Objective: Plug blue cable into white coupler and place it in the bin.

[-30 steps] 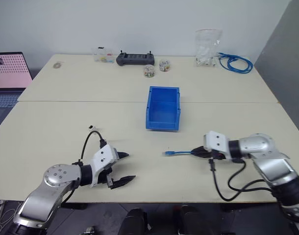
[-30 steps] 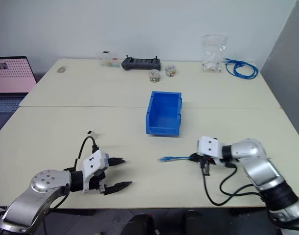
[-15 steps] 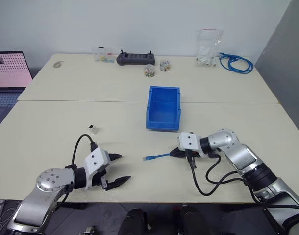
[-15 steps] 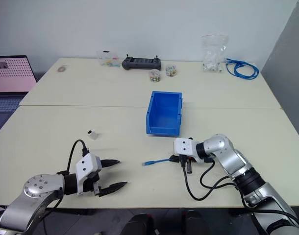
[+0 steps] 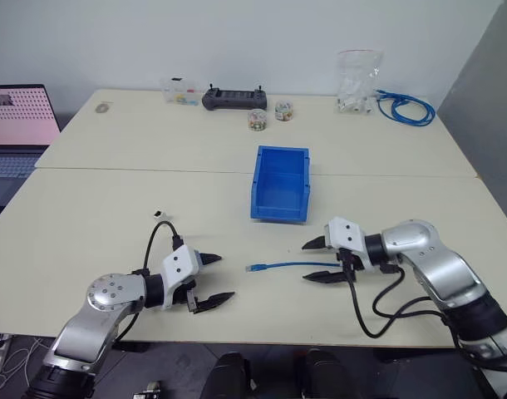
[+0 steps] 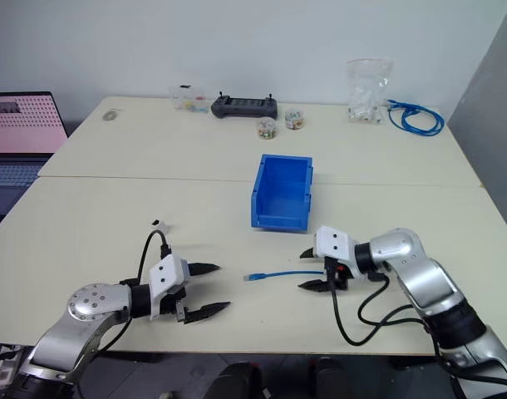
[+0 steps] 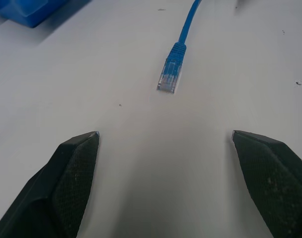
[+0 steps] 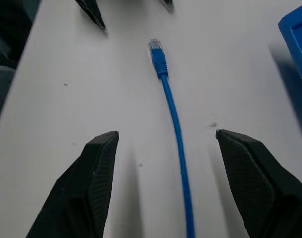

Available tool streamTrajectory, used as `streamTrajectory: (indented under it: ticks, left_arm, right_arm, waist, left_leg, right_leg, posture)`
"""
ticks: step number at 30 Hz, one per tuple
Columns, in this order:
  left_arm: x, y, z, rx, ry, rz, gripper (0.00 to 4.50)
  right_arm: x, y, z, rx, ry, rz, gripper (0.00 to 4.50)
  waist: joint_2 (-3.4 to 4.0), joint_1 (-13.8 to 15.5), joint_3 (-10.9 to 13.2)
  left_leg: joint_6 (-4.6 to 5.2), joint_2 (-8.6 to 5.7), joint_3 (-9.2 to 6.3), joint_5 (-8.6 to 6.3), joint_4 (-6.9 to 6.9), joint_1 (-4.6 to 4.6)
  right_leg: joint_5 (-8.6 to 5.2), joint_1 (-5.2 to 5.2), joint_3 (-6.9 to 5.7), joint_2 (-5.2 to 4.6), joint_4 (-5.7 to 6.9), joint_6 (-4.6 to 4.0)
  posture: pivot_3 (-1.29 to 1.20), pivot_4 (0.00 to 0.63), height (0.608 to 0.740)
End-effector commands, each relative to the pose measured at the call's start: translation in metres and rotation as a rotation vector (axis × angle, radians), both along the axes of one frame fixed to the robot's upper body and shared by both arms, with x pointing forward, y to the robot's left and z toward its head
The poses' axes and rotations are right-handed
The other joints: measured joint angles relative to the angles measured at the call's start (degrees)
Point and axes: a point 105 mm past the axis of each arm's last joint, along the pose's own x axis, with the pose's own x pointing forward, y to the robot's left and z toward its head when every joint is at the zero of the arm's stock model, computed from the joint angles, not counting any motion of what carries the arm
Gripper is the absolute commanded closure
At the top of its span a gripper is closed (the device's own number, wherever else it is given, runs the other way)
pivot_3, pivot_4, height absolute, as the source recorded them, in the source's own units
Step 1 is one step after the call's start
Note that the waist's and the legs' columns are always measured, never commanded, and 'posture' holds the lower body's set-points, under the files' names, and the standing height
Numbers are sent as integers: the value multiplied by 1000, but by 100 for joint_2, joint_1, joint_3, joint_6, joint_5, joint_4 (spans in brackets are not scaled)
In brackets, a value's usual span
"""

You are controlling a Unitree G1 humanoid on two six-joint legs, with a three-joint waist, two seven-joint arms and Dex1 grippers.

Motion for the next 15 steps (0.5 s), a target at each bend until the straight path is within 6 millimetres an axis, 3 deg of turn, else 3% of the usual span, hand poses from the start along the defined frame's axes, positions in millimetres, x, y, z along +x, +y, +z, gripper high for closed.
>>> streamTrajectory:
  ticks: [1,8,11,15]
  left_arm:
    - [7,-9,1,5,-28,-34,0]
    - [17,-17,-12,61,-4,-98,0]
    - [17,-17,-18,100,11,-130,446]
    - [20,-18,-23,141,38,-153,1396]
  right_arm:
    - [-11,-4,17,50,-7,-50,1285]
    - [-25,0,17,92,31,-106,1285]
    - [-28,1,17,99,40,-117,1199]
    - [-30,1,18,118,42,-146,1199]
  waist:
    - [0,-6,0]
    - [0,-10,-1]
    - [0,-7,-1]
    - [1,6,-4]
  left_leg:
    - [0,0,0,0,0,1]
    - [0,0,2,0,1,4]
    - [0,-2,2,0,1,3]
    - [0,-3,1,0,2,7]
  right_leg:
    - [0,0,0,0,0,0]
    - [-4,2,1,2,1,6]
    - [-11,4,0,2,-1,19]
    - [-15,10,0,1,-3,27]
  posture:
    - [0,150,740]
    - [0,150,740]
    - [0,150,740]
    - [0,150,740]
